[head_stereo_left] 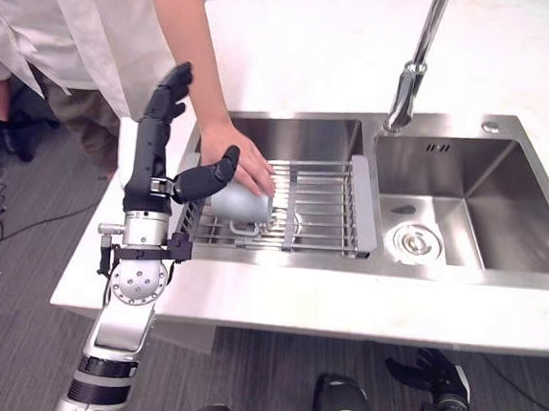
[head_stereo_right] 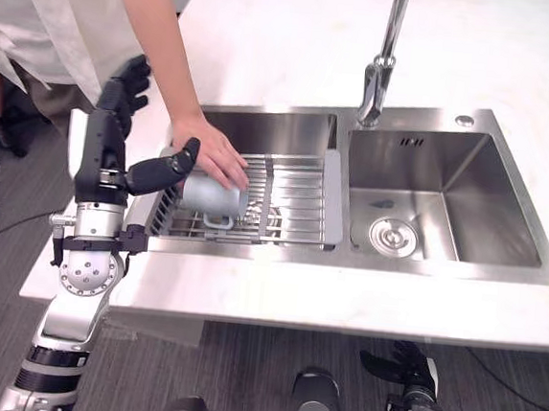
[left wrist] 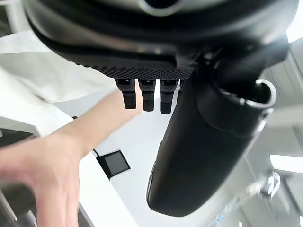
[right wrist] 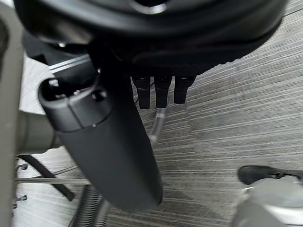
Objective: Walk over to the sink, pick up the cup, carry it to the dishwasher, place the cup inside the dishwasher, then close the dishwasher door
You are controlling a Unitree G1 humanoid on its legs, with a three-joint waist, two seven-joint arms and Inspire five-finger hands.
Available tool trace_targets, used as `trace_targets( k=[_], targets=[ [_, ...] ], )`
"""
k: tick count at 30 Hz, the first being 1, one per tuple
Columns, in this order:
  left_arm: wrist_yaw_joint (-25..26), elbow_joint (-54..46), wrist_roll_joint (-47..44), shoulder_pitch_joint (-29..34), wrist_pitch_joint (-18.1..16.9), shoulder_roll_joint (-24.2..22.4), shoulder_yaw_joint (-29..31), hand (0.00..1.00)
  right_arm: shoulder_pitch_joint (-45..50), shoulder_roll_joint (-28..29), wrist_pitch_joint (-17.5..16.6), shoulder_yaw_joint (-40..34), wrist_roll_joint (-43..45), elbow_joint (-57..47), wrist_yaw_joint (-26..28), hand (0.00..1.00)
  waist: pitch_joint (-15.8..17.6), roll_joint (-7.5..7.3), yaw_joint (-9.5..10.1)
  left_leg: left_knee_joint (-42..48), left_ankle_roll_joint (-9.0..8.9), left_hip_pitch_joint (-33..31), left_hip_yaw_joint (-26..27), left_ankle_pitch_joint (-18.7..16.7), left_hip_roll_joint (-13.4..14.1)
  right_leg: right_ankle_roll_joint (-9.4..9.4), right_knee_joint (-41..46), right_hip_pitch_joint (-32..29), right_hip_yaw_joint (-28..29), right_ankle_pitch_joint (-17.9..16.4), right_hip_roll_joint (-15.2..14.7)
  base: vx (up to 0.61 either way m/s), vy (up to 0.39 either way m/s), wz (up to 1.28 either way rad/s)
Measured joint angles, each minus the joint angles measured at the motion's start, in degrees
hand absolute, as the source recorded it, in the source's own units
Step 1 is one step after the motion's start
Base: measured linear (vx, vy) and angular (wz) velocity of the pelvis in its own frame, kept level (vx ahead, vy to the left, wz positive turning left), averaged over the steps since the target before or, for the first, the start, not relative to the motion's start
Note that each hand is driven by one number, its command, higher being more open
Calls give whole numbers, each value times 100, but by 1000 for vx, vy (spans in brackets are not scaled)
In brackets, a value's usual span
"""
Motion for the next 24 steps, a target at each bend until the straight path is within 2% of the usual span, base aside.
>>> trace_targets(
  k=[1, 3, 4, 5, 6, 8, 10, 14, 17, 22, 24],
  targets=[
    [-76, -8, 58, -5, -2, 99, -8, 90, 12, -13, 1, 0, 0, -3, 11, 90, -4, 6, 5, -219, 58, -83, 41, -58, -31, 15, -94, 81, -2, 9, -11, 175, 2, -1],
    [-302, -20, 167, -33, -2, 369, -11, 90, 23, -19, 1, -3, -1, -6, 39, 90, -4, 7, 16, -1374, 121, -287, 114, -54, -249, 81, -311, 265, 2, 43, -69, 219, 88, -4],
    [-397, -17, 175, -40, -1, 411, -13, 90, 43, -30, 0, -6, -1, -11, 50, 90, -13, 22, 21, -2050, 130, -313, 110, 169, -396, 109, -354, 294, 12, 44, -88, 270, 158, -9],
    [-505, -11, 186, -53, 6, 454, -51, 90, 97, -81, 0, -5, -2, -24, 83, 90, -96, 190, 31, -2863, 129, -347, 50, 1261, -455, 263, -350, 298, 35, 8, 20, 285, 179, -5],
    [-605, 49, 307, -92, 7, 545, -105, 90, 104, 6, 20, -12, -2, 24, 92, 90, -82, 131, 20, -2981, 218, -254, 99, 1173, -495, 358, -282, 335, 62, -52, 3, 241, 150, 1],
    [-765, 195, 443, -83, 58, 575, -199, 90, 186, 112, 23, -18, -5, 26, 125, 90, -103, -26, 29, -3164, 239, -167, 109, 1187, -663, 380, -326, 357, 88, -64, -128, 162, 103, 8],
    [-913, 234, 529, 45, 177, 603, -237, 90, 182, 183, 26, -19, -5, 36, 129, 90, -100, -87, 35, -3312, 268, -76, 132, 1206, -774, 380, -421, 412, 181, -64, -190, 143, 98, 2],
    [-1060, 200, 606, 459, 201, 611, -247, 90, 170, 309, 27, -18, -60, 53, 170, 90, -118, -87, 48, -3623, 274, 233, 147, 1219, -829, 383, -671, 689, 223, -65, -159, 82, 2, 0],
    [-1146, 161, 667, 740, 201, 609, -361, 90, 169, 374, 27, -12, -188, 199, 178, 90, -250, -79, 103, -3878, 220, 260, 127, 1348, -829, 398, -813, 687, 193, -72, -93, 24, -59, 2],
    [-1302, 160, 724, 1000, 202, 609, -417, 90, 241, 379, 40, -8, -395, 281, 177, 90, -276, -91, 131, -4208, 170, 419, 82, 1531, -809, 405, -849, 746, 146, -68, -17, -2, -56, 4],
    [-1306, 159, 723, 1064, 202, 609, -466, 90, 334, 383, 41, -7, -396, 323, 179, 90, -430, -100, 141, -4283, 166, 416, 28, 1570, -817, 408, -881, 758, 93, -65, -9, 4, -19, 11]
  ],
)
